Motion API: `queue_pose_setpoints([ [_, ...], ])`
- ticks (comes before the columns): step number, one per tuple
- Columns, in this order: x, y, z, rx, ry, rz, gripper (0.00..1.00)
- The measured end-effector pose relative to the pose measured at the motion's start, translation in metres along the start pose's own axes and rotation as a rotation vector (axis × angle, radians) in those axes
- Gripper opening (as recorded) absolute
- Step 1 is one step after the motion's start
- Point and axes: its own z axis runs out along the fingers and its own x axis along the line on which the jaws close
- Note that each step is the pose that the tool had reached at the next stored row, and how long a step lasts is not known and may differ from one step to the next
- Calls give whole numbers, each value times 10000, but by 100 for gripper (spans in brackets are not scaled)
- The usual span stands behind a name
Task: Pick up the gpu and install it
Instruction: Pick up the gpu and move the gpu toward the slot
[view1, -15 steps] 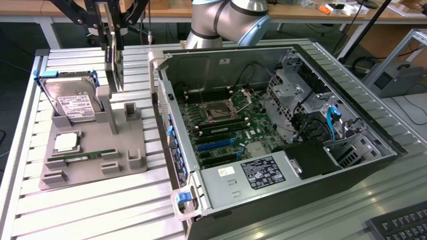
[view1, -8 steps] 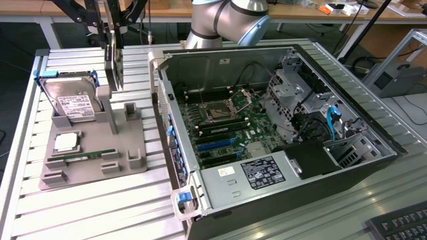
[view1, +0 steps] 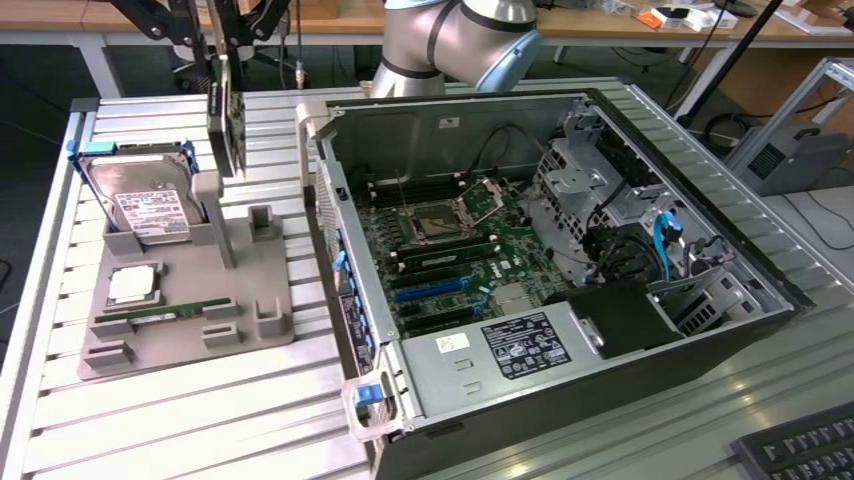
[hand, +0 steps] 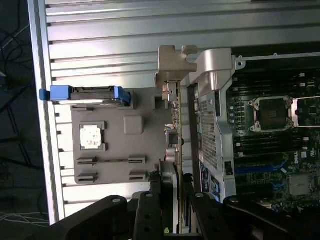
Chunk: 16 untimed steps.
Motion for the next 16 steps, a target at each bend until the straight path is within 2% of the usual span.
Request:
queue_pose_setpoints([
  [16,-2,2,-66,-3,0,0,27],
])
